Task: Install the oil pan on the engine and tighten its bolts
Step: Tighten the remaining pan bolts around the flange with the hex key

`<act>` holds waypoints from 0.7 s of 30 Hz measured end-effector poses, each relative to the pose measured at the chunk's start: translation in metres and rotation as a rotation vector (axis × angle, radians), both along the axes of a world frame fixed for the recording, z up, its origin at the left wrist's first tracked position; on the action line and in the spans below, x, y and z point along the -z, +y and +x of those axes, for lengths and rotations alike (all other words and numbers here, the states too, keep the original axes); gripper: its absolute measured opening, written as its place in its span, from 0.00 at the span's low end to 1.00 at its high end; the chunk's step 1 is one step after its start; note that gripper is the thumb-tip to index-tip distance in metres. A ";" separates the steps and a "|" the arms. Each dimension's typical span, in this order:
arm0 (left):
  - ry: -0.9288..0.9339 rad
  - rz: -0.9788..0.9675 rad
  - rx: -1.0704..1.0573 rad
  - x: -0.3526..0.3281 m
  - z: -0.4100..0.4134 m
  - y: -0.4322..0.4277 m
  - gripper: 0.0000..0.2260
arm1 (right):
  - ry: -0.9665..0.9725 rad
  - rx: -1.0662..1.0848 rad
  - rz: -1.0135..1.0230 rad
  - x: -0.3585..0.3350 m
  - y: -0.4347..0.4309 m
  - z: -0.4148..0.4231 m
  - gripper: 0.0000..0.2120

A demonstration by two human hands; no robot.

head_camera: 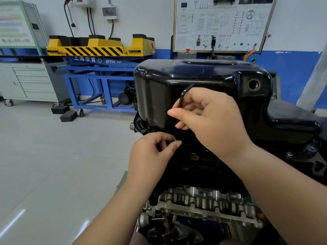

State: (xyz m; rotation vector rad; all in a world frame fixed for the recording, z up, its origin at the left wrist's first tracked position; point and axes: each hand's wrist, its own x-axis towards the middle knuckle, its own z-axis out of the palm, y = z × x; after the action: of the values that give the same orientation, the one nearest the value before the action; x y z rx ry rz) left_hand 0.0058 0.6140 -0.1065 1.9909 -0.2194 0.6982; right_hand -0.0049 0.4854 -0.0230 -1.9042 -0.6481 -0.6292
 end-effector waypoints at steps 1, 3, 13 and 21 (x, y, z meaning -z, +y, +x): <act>-0.018 -0.019 0.010 -0.002 -0.001 0.000 0.06 | 0.018 -0.008 0.046 0.002 0.001 0.000 0.03; -0.059 -0.020 0.019 -0.007 -0.001 0.001 0.08 | 0.044 -0.028 0.085 0.005 0.002 -0.001 0.03; -0.062 0.075 0.078 -0.015 0.004 0.008 0.08 | 0.051 -0.058 -0.050 0.006 -0.004 -0.004 0.07; -0.119 0.045 0.126 -0.027 0.000 0.005 0.09 | -0.032 0.081 0.033 0.017 0.006 -0.003 0.06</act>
State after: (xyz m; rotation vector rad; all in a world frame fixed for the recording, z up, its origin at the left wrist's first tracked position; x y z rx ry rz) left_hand 0.0059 0.6193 -0.0798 1.9607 -0.4315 0.7365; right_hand -0.0082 0.4909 -0.0400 -1.9004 -0.5802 -0.7190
